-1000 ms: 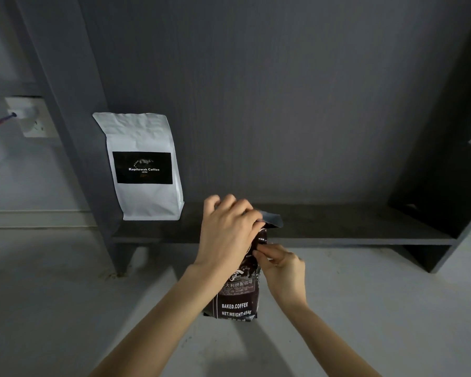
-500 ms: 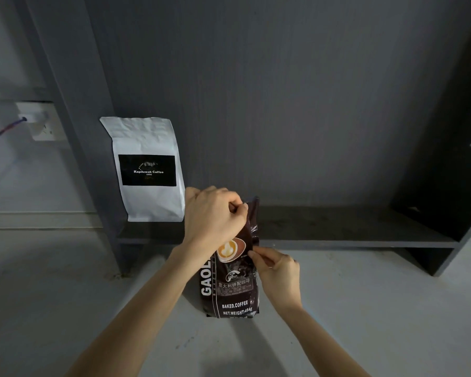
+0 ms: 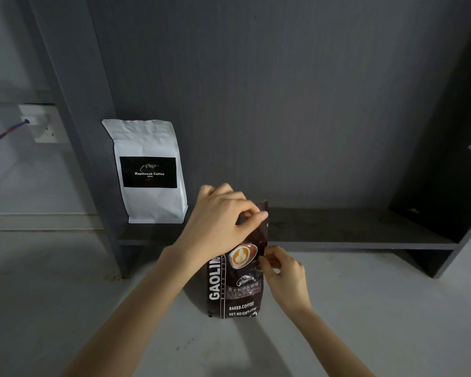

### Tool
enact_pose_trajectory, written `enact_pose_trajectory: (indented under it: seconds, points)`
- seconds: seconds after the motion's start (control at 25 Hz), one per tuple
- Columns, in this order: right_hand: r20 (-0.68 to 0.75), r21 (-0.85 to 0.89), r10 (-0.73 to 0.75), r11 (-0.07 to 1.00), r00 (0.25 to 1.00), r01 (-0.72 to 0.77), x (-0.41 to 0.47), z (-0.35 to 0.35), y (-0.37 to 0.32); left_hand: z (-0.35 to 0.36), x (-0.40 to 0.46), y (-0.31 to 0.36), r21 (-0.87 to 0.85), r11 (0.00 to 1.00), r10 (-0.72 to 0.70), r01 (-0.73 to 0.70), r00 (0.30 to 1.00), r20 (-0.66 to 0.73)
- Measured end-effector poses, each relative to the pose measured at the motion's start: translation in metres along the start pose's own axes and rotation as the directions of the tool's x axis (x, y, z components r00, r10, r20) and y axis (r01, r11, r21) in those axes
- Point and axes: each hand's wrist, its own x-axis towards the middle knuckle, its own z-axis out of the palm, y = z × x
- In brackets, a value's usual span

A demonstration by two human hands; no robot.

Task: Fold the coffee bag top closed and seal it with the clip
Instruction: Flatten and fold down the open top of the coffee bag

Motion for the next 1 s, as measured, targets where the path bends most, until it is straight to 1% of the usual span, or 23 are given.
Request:
enact_pose_trajectory:
  seconds: [0.12,0.2,0.24,0.32,0.36,0.4,0.52,0.64,0.76,0.8,0.84,1.0]
  points:
    - [-0.026,-0.013,0.001,1.000,1.000,-0.002,0.002,-0.006,0.006,-0.004,-0.015,-0.013,-0.214,0.974,-0.102,0.078,0.990,-0.101]
    - [-0.015,-0.004,0.004,1.000,1.000,-0.004,0.002,-0.007,0.008,0.000,-0.028,-0.021,-0.391,0.907,-0.228,0.154,0.962,-0.151]
    - [-0.010,0.005,0.005,1.000,1.000,-0.005,0.002,-0.006,0.008,0.003,-0.036,-0.024,-0.467,0.862,-0.300,0.198,0.942,-0.154]
    - [-0.012,0.025,0.014,1.000,1.000,-0.013,0.001,-0.006,0.009,0.013,-0.052,-0.028,-0.608,0.739,-0.427,0.290,0.900,-0.090]
    - [-0.012,0.030,0.021,0.999,1.000,-0.020,0.001,-0.006,0.009,0.018,-0.060,-0.029,-0.662,0.678,-0.460,0.320,0.887,-0.043]
    - [-0.011,0.035,0.026,0.999,1.000,-0.026,0.001,-0.006,0.009,0.024,-0.067,-0.031,-0.692,0.639,-0.468,0.336,0.884,-0.002]
    - [-0.017,0.065,0.002,0.998,1.000,-0.001,0.000,-0.007,0.004,0.036,-0.076,-0.028,-0.707,0.619,-0.418,0.341,0.906,0.070]
    - [-0.055,0.097,-0.040,0.994,0.998,0.045,0.001,-0.008,-0.001,0.038,-0.076,-0.026,-0.719,0.611,-0.419,0.331,0.906,0.060]
    - [-0.098,0.167,-0.001,0.986,0.995,0.018,0.005,-0.009,-0.004,0.040,-0.082,-0.025,-0.726,0.608,-0.353,0.321,0.929,0.115]
    - [-0.105,0.187,0.015,0.982,0.994,0.005,0.007,-0.009,-0.005,0.041,-0.084,-0.023,-0.717,0.622,-0.335,0.314,0.935,0.119]
    - [-0.107,0.198,0.026,0.980,0.994,-0.004,0.008,-0.009,-0.005,0.042,-0.086,-0.023,-0.701,0.644,-0.332,0.306,0.937,0.104]
    - [-0.093,0.243,0.059,0.970,0.994,-0.035,0.011,-0.010,-0.005,0.046,-0.083,-0.027,-0.636,0.704,-0.403,0.316,0.915,0.009]
